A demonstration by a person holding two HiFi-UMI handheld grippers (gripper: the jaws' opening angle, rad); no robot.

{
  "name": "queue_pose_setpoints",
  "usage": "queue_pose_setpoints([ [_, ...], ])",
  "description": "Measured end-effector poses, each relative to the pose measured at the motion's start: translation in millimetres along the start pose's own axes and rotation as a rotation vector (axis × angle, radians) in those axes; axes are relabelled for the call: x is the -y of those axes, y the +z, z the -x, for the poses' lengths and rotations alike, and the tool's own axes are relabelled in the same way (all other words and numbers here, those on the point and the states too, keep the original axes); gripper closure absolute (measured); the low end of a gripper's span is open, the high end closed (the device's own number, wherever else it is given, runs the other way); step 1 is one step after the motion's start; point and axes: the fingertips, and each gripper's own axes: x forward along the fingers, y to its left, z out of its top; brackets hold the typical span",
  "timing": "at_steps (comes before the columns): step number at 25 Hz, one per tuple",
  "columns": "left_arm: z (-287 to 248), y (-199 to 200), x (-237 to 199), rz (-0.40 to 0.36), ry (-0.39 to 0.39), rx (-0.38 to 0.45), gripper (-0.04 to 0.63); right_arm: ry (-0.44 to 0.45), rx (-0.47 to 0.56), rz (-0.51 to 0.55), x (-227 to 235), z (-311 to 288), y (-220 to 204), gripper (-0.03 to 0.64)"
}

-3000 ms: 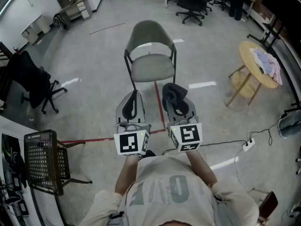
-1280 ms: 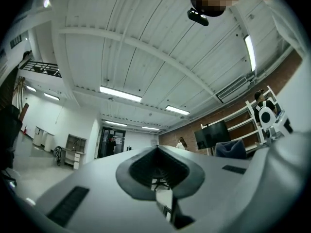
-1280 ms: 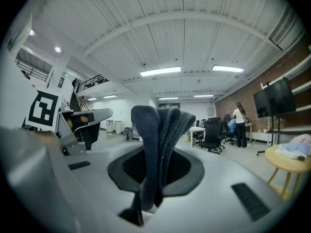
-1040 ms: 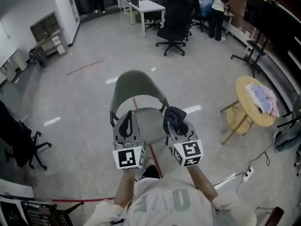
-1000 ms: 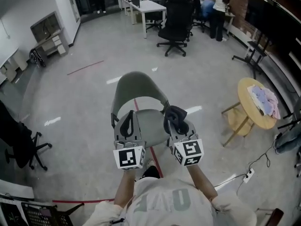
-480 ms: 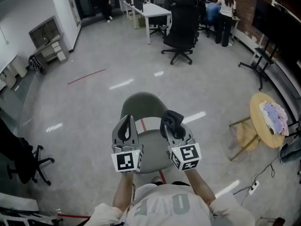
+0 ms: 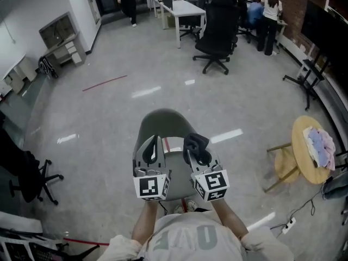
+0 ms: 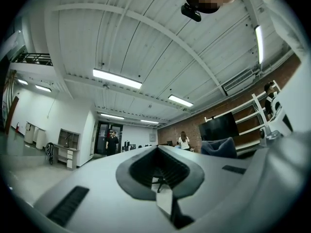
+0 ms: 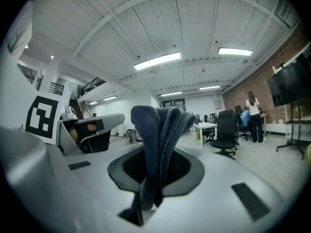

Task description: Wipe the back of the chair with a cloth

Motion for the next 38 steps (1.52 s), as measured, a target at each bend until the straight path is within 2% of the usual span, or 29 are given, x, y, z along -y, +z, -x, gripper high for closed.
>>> queue_pose_setpoints([
  [8, 9, 8, -3, -0.041, 0.050, 0.006, 0.583, 0.064, 0.023, -0.013, -6, -10, 5, 0.558],
  [18, 19, 0, -20, -0.050, 0.070, -0.030, 0.583, 0.065, 0.021, -0.028, -7, -26, 5, 0.558],
  [25, 4, -19, -39, -0.063, 0.070, -0.057, 0.583, 0.070, 0.018, -0.007, -2, -53, -1, 0.558],
  [30, -14, -53, -60, -0.071, 0.079, -0.078, 0.583, 0.107, -0.011, 0.023, 3, -87, -26, 0.558],
  [38, -44, -161, -83, -0.037, 0.102, -0.106, 0.583, 0.145, -0.028, 0.041, 13, -155, -113, 0.558],
])
